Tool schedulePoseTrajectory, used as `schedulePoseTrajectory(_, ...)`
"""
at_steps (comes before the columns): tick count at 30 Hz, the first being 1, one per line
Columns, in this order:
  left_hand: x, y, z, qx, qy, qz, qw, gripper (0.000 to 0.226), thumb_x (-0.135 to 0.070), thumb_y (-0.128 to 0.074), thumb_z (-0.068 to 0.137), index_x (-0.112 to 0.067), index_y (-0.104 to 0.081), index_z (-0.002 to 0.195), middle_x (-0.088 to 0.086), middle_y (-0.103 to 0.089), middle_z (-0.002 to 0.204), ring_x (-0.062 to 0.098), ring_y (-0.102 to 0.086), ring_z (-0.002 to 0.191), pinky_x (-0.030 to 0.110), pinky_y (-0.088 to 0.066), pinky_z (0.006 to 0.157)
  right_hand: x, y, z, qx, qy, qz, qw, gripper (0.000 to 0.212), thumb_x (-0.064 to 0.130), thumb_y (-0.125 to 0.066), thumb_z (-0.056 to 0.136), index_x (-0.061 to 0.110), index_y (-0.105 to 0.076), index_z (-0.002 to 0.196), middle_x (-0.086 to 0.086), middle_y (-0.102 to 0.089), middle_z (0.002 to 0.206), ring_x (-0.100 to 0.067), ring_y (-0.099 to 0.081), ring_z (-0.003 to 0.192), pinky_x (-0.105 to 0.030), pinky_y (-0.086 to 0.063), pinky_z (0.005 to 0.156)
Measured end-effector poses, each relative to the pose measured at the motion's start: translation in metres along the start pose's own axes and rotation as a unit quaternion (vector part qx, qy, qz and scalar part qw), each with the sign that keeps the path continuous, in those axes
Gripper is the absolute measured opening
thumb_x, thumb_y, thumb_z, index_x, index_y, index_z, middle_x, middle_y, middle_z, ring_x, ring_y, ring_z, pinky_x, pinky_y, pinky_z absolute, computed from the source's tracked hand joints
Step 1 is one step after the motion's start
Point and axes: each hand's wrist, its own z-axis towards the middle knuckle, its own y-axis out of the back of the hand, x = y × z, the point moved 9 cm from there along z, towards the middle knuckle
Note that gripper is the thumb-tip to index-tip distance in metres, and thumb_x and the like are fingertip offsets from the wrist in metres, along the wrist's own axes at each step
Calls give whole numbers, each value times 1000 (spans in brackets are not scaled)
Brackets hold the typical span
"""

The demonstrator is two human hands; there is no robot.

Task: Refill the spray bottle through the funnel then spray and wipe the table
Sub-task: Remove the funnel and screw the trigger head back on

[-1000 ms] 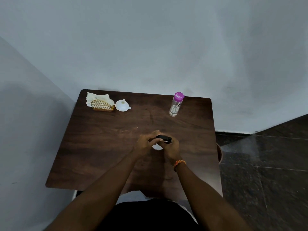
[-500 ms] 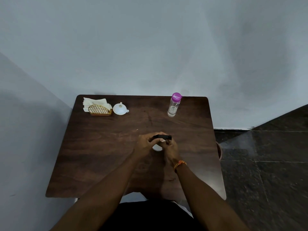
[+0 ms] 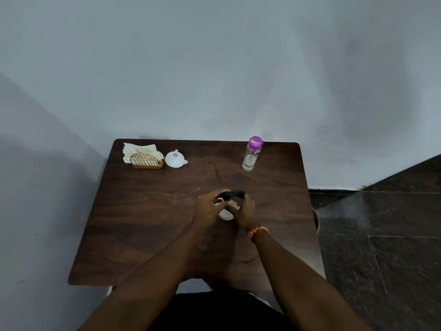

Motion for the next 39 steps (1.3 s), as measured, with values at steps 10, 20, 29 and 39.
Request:
schedulePoseTrajectory(10,7,14,9,67,48,29,996,36,-11,-85,86,-12,-73,120,-2,-77,110,7,-73,100,29,-60,95,9,-1,-11,39,-10,14,999,55,51,-70,95,21,-61,140,-5,-50,141,-26,-43,130,-42,-37,111)
schedulePoseTrajectory(20,-9,39,18,-18,63,-1,998,28,-26,-98,70,-20,-78,88,-14,-74,77,-7,-71,71,11,-53,63,32,2,-1,18,26,78,996,47,58,-73,89,18,-74,112,5,-73,112,-9,-67,101,-29,-55,83)
schedulePoseTrajectory(29,-10,35,24,17,67,7,998,46,-31,-86,84,-15,-72,126,-3,-78,114,9,-74,108,40,-61,98,44,14,13,15,75,74,994,50,63,-67,88,15,-75,101,3,-72,105,-10,-68,94,-32,-56,78)
schedulePoseTrajectory(39,-18,34,23,-14,77,-9,997,44,-33,-87,86,-14,-72,123,-10,-75,106,3,-73,98,17,-57,80,45,20,15,2,96,75,993,40,57,-69,89,18,-74,93,4,-74,98,-11,-69,89,-28,-53,72)
